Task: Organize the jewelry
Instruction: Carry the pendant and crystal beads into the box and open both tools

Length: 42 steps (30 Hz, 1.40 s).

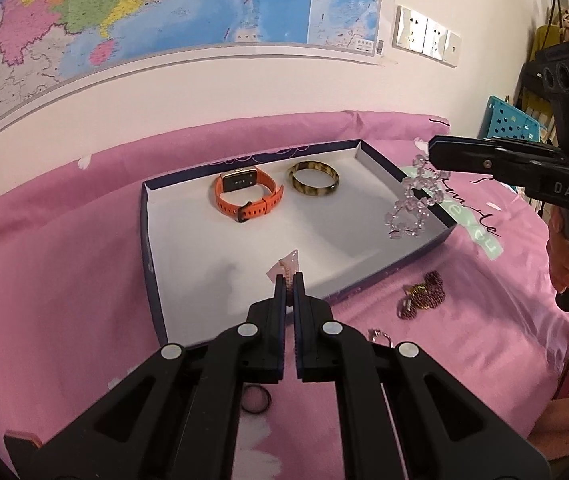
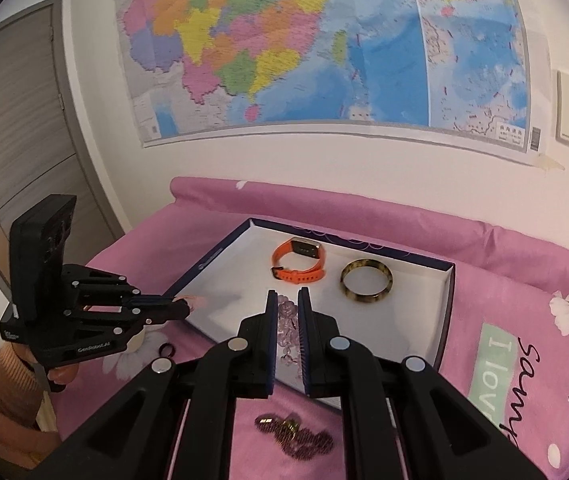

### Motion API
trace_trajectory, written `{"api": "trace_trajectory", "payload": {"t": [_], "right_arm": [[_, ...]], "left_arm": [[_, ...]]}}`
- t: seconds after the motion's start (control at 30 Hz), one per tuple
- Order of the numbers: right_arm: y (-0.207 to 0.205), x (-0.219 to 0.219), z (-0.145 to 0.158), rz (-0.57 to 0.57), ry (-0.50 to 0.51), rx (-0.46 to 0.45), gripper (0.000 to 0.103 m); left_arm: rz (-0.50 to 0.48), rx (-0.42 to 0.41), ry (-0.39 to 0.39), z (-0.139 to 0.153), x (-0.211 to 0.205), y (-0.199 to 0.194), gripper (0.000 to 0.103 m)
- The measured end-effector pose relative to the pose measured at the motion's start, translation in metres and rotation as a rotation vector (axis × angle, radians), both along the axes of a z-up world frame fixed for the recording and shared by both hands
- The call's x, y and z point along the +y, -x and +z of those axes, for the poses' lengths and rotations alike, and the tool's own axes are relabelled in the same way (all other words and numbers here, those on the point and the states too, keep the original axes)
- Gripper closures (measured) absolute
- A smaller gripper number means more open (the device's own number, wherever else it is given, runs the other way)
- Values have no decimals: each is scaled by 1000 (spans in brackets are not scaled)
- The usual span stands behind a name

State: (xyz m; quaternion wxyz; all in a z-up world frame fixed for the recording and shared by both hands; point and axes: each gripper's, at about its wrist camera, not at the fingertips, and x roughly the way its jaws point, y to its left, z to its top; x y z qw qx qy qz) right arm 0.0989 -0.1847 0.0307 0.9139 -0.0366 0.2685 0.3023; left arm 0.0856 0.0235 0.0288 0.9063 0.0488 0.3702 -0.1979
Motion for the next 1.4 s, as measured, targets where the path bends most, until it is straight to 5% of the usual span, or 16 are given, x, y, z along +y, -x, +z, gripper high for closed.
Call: {"api": "trace_trajectory", "payload": {"t": [0.93,1.4], "right_arm": [[-95,4,-36,-85,-148,211,95],[-106,2,-57,-133,-46,232,95]], "left_arm": [[32,91,-59,-26,-8,-66,99],[28,139,-83,-38,-13,-90,99]]}}
